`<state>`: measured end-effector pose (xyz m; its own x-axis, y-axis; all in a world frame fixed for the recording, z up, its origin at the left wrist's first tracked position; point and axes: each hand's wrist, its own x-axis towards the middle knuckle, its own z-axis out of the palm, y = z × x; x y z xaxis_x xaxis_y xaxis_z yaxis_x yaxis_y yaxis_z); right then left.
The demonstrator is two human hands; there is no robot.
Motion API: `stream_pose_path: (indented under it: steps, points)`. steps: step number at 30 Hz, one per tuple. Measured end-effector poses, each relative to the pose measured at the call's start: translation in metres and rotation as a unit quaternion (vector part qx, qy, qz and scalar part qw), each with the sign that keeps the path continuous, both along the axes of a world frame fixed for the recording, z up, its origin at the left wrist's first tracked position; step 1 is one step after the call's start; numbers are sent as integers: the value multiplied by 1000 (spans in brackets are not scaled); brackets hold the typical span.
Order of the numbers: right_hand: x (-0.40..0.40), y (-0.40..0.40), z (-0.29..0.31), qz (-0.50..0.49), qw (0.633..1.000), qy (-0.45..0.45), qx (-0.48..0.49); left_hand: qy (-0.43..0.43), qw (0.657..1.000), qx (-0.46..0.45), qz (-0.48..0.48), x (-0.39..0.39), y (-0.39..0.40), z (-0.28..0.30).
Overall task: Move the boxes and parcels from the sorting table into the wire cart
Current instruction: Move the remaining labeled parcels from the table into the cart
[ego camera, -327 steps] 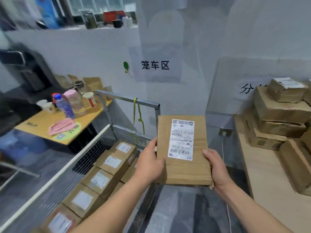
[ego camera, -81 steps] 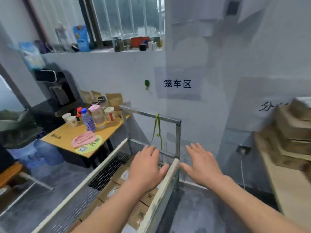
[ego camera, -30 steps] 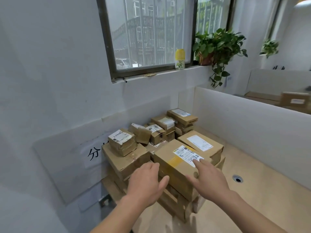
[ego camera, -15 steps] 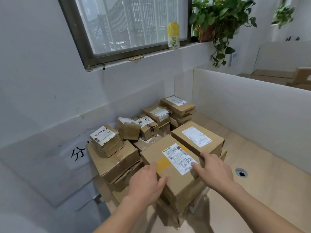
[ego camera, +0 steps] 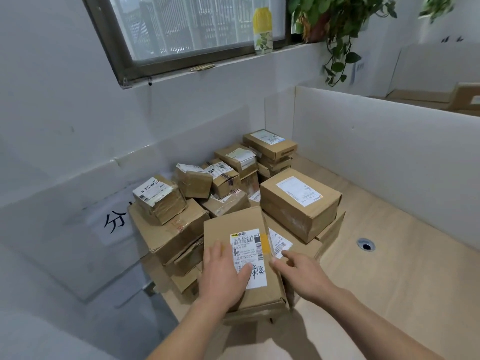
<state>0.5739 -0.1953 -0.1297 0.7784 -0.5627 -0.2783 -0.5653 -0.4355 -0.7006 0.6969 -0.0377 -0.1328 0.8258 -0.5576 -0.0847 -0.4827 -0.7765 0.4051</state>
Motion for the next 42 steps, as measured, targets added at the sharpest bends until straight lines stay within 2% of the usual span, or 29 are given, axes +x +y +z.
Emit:
stream_pose_path:
  steps: [5,12,18,23,32,42]
  points:
    - [-7,17,-5,-6,999,-36,33,10,999,-28,-11,-5,2,-2]
    - [-21,28,6,7,998,-48,31,62,992,-92,68,-16,20,4]
    - [-44,49,9,-5,997,-76,30,43,988,-140,51,-39,41,20]
    - [-70,71,18,-66,992,-110,18,27,985,-168,26,-65,60,39]
    - [-156,93,16,-180,976,-119,10,36,984,-172,-42,-144,88,41]
    - [-235,76,-40,-162,980,-105,54,75,986,-152,-7,-238,93,-5]
